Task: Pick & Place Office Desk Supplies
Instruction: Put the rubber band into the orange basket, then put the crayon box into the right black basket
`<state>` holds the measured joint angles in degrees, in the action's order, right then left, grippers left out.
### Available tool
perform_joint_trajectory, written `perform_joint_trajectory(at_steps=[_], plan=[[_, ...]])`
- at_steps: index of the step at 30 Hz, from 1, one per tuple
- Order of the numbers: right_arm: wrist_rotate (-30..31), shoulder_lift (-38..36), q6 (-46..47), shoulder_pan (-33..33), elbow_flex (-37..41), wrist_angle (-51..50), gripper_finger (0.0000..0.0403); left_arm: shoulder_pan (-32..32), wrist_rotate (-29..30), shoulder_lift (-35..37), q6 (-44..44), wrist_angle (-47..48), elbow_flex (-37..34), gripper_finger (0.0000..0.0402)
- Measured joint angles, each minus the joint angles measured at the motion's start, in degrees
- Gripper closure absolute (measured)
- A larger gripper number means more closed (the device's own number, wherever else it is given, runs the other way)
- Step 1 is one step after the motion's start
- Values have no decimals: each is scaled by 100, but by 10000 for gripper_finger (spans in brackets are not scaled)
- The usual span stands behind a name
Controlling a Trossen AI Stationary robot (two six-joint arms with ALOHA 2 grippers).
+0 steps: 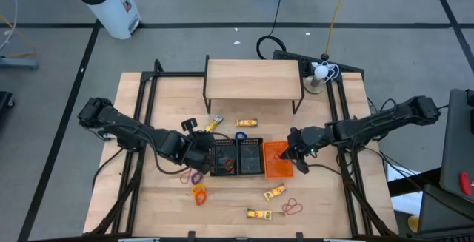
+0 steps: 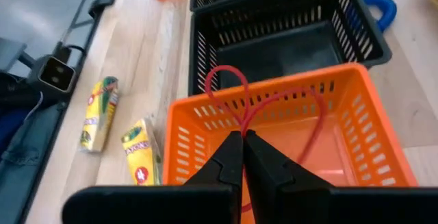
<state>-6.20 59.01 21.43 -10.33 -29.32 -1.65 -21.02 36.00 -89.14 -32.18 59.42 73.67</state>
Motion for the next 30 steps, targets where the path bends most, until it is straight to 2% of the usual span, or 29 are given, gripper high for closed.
perform_joint_trajectory(at_steps=[10,30], plan=[[-157,137,-7,168,-2,10,398,0,1,2,21,-14,0,309],[-139,135,-111,175,-2,75,320,0,-2,2,-55,-14,0,309]])
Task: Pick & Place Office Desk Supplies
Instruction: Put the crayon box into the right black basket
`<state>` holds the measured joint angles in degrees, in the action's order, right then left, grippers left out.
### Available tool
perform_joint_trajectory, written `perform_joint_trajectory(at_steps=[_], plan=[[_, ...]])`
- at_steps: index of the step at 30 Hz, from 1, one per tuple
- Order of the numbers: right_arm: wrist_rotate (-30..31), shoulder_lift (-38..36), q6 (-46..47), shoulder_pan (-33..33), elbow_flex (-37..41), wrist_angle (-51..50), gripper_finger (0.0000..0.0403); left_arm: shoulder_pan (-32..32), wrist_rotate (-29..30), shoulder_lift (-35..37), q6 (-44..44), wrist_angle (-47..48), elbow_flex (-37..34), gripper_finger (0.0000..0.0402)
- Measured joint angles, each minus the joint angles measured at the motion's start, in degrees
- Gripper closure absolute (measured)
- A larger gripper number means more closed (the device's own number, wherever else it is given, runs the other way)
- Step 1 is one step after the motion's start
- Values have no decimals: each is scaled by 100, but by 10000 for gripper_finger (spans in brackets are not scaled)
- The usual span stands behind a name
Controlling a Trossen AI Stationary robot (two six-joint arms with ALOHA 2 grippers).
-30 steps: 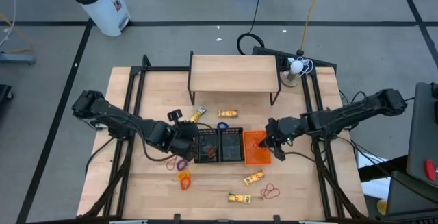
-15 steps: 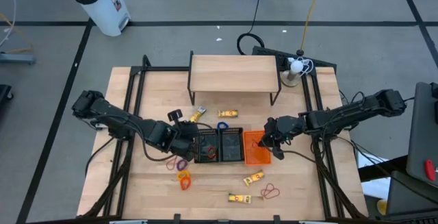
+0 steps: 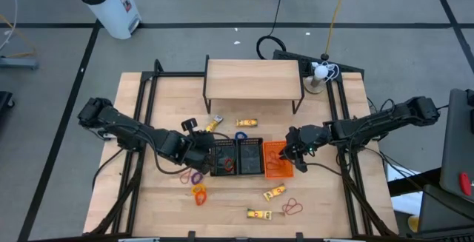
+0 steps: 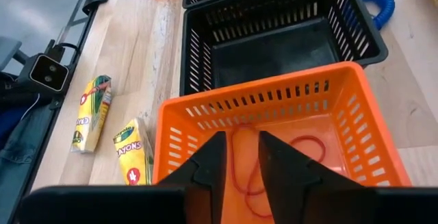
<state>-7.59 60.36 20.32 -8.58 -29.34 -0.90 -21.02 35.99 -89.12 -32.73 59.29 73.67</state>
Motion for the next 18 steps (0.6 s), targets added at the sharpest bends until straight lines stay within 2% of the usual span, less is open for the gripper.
perform_joint_trajectory(at_steps=[7,13,18], plan=[[-55,-54,-262,4,0,742,305,0,2,0,-15,0,0,309],[-274,-418,-482,2,-4,1179,301,0,4,0,15,-316,0,309],[529,-904,-762,-11,-4,1241,300,86,12,0,507,-1063,0,309]])
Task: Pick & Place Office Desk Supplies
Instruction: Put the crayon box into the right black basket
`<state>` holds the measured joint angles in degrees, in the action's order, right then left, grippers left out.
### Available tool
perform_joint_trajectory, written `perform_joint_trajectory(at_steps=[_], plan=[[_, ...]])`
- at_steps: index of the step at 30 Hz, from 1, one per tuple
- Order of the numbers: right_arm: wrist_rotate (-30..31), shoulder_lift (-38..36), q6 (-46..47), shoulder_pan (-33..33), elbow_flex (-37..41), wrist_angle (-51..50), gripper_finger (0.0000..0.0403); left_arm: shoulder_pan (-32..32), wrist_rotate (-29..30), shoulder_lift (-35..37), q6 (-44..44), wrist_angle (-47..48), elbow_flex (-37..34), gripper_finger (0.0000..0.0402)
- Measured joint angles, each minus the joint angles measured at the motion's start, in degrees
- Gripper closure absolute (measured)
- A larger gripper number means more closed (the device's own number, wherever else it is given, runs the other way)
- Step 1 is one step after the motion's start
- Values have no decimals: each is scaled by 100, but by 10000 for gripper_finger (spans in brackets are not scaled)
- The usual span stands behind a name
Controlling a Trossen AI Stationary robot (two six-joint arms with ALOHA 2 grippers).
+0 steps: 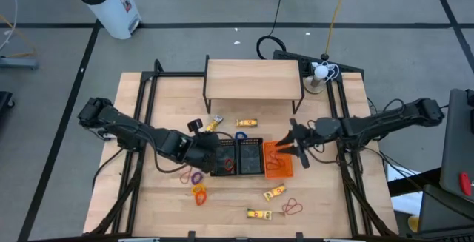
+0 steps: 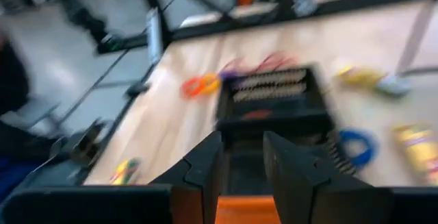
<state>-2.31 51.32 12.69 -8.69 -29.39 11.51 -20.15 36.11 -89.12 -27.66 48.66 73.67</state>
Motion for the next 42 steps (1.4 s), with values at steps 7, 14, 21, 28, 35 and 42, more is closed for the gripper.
perform_joint_trajectory(at_steps=[7,14,21,28,35,42], plan=[[918,-517,-58,-2,0,-55,300,303,47,-1,472,-676,0,309],[2262,-678,-210,0,0,-51,301,667,175,0,507,-804,2,309],[2880,-510,-758,520,0,-26,304,870,26,0,167,-803,0,309],[1147,-236,-374,1515,0,-196,313,827,-106,0,172,-802,0,309],[435,105,-38,2013,0,-510,314,825,-117,0,170,-802,1,309],[-387,461,314,2333,-3,-667,314,823,-134,0,192,-815,1,309]])
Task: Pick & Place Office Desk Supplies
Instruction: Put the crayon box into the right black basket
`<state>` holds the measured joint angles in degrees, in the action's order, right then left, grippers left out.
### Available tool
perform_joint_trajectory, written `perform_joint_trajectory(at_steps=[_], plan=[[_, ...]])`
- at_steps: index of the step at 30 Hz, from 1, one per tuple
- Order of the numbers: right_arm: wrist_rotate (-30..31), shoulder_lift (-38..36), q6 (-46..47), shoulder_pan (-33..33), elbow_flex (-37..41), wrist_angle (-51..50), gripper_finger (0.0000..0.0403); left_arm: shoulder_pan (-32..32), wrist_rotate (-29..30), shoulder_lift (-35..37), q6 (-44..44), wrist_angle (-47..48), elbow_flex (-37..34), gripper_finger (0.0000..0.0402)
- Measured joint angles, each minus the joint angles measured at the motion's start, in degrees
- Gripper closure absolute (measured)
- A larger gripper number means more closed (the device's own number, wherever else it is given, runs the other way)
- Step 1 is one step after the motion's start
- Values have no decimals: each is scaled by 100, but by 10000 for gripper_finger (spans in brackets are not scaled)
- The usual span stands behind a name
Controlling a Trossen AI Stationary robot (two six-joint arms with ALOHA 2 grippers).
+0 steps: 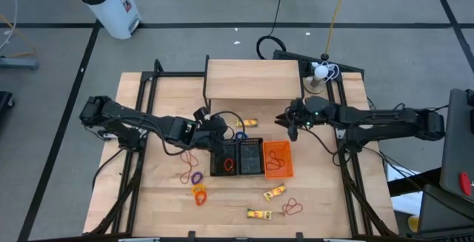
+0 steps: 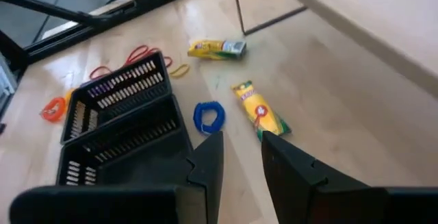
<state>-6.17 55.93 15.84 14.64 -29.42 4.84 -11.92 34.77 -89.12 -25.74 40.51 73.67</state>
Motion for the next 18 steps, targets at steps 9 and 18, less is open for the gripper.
perform_joint_trajectory(at_steps=[9,18], plan=[[6,957,-241,4,-648,-200,314,2,-10,-1,-6,-5,2,309],[-43,1918,-536,238,-1089,-250,314,-92,-237,-1,-165,48,2,309]])
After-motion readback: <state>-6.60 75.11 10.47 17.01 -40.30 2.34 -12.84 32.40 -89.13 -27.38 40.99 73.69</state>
